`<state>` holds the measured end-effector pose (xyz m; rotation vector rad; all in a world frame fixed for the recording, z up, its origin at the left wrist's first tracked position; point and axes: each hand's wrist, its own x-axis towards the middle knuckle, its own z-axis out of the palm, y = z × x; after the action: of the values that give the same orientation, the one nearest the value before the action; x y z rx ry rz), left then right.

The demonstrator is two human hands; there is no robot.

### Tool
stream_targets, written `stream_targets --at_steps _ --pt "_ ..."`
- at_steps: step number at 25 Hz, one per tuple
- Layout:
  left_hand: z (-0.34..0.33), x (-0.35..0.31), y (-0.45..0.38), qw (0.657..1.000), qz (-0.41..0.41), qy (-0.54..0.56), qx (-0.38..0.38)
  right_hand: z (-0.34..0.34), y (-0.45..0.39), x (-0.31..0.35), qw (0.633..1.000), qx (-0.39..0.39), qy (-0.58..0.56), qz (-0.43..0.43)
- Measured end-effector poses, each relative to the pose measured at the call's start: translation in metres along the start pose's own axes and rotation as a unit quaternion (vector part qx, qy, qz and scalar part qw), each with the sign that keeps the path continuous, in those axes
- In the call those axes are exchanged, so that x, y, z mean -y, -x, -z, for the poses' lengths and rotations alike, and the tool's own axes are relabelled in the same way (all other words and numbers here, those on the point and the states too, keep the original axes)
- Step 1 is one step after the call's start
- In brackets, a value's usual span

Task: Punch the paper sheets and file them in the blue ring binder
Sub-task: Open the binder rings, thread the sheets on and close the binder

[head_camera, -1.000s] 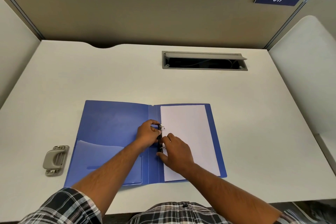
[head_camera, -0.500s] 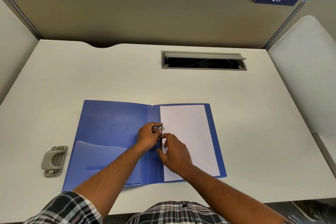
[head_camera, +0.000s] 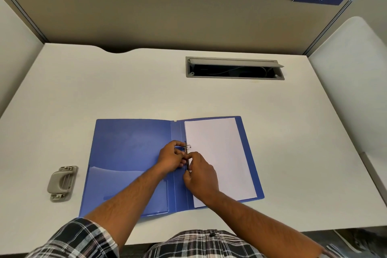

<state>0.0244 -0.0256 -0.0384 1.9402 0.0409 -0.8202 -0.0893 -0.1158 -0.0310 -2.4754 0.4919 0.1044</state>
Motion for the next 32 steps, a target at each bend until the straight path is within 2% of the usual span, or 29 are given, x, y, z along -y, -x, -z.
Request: stream_targets --at_steps 4,11,24,32 --pt "-0.002 0.002 -0.001 1.0 -0.01 -0.003 -0.017 0.002 0.001 0.0 0.999 0.002 0.021 -0.048" --pt "-0.007 0.003 -0.004 0.998 -0.028 -0.04 -0.042 0.002 0.0 0.001 0.997 0.029 0.058 -0.034" --pt "-0.011 0.005 0.0 0.996 -0.066 -0.05 -0.03 0.003 0.004 -0.015 0.986 -0.005 -0.113 -0.122" --pt "-0.008 0.007 0.004 0.995 -0.079 -0.061 -0.007 0.006 0.006 -0.024 0.984 0.005 -0.113 -0.138"
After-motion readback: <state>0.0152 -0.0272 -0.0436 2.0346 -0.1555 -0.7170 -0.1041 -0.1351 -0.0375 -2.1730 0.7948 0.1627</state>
